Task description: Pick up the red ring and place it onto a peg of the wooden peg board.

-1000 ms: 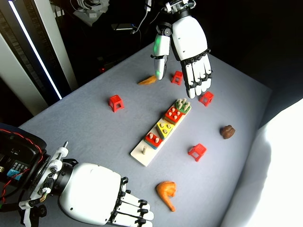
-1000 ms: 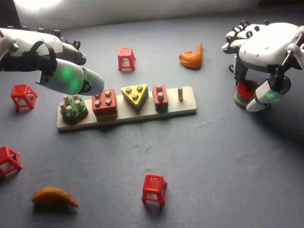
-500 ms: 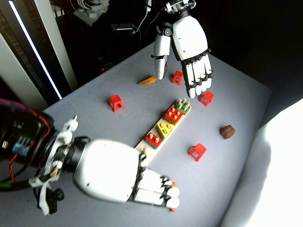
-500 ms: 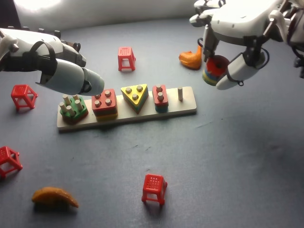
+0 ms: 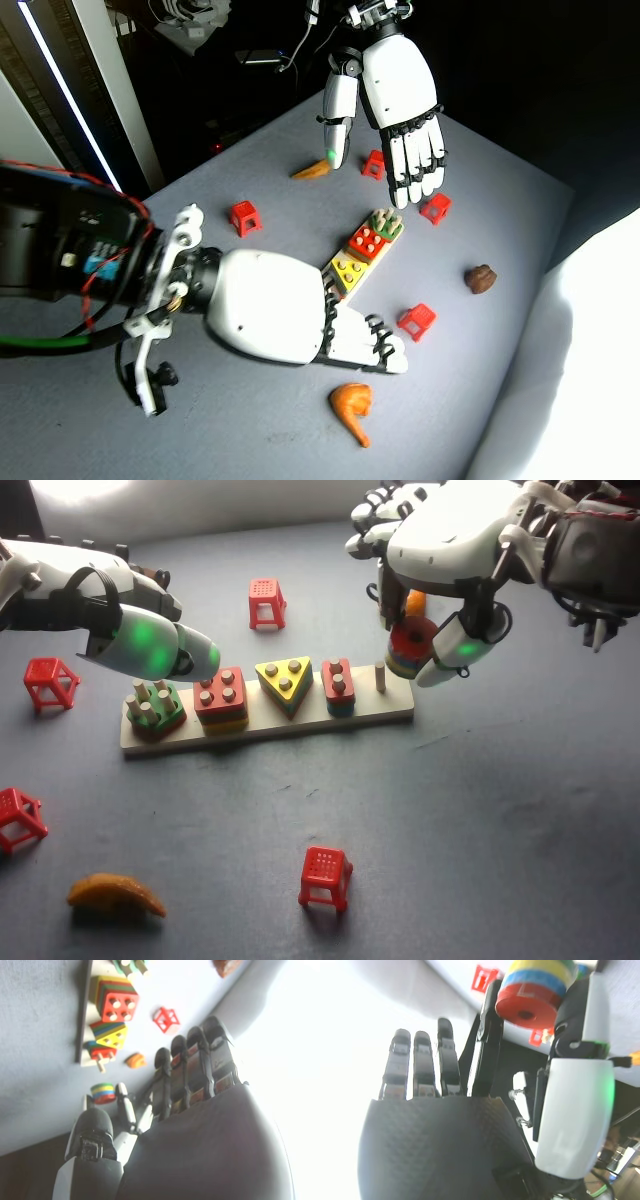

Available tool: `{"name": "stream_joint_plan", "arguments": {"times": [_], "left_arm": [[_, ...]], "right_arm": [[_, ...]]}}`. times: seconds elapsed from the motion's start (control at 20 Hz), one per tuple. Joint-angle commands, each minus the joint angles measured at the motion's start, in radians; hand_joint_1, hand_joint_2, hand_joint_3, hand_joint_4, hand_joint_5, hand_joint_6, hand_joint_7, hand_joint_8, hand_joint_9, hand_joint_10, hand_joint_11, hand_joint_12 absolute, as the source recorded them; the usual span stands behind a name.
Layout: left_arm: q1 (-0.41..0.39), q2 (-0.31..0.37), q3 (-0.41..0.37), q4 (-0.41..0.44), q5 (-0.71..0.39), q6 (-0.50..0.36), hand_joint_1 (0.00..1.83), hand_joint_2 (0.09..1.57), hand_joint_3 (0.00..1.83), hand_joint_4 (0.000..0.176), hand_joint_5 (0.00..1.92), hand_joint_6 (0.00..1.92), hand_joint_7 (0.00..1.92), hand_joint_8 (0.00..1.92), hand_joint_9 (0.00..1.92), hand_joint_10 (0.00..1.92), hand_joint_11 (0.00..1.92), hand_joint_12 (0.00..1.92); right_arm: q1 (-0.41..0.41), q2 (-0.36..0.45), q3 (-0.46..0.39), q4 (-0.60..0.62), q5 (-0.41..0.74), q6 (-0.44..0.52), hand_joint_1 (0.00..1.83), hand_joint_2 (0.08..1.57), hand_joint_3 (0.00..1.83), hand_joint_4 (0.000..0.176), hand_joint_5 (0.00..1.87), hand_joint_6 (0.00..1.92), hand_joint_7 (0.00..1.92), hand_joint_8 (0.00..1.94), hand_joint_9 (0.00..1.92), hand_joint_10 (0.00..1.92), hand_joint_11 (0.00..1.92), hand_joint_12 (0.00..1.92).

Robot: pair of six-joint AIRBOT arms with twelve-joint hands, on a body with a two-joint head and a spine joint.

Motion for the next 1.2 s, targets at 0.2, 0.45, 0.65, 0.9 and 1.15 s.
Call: {"name": "stream_joint_plan", "arguments": {"times": [0.2,0.45,0.65,0.9,1.15], "left_arm": [[-0.013,-0.004,0.002,0.049,-0.037,0.004,0.0,1.28,0.0,0.0,0.2,0.0,0.18,0.0,0.13,0.0,0.0,0.3],[-0.013,-0.005,0.002,0.049,-0.037,0.004,0.0,1.28,0.0,0.0,0.2,0.0,0.18,0.0,0.12,0.0,0.0,0.28],[-0.013,-0.006,0.002,0.049,-0.037,0.004,0.0,1.28,0.0,0.0,0.25,0.01,0.22,0.01,0.16,0.01,0.0,0.36],[-0.013,-0.006,0.002,0.049,-0.037,0.004,0.0,1.28,0.0,0.0,0.22,0.0,0.21,0.0,0.15,0.0,0.0,0.32],[-0.013,-0.006,0.002,0.049,-0.037,0.004,0.0,1.27,0.0,0.0,0.22,0.0,0.2,0.0,0.14,0.0,0.0,0.33]], "right_arm": [[0.017,-0.026,0.03,-0.015,0.081,-0.004,1.11,0.98,0.0,0.176,1.32,0.39,0.21,0.0,0.0,0.0,0.0,0.0],[0.018,-0.06,0.064,-0.015,0.083,-0.004,1.12,0.97,0.0,0.176,1.35,0.35,0.29,0.0,0.0,0.0,0.0,0.0],[0.021,-0.076,0.069,-0.015,0.083,-0.004,1.12,0.97,0.0,0.176,1.35,0.34,0.24,0.0,0.0,0.0,0.0,0.0],[0.04,-0.085,0.069,-0.015,0.079,-0.006,1.12,0.97,0.0,0.176,1.37,0.31,0.25,0.0,0.0,0.0,0.0,0.0],[0.029,-0.079,0.065,-0.015,0.079,-0.006,1.11,0.98,0.0,0.176,1.32,0.4,0.23,0.0,0.0,0.0,0.0,0.0]]}}
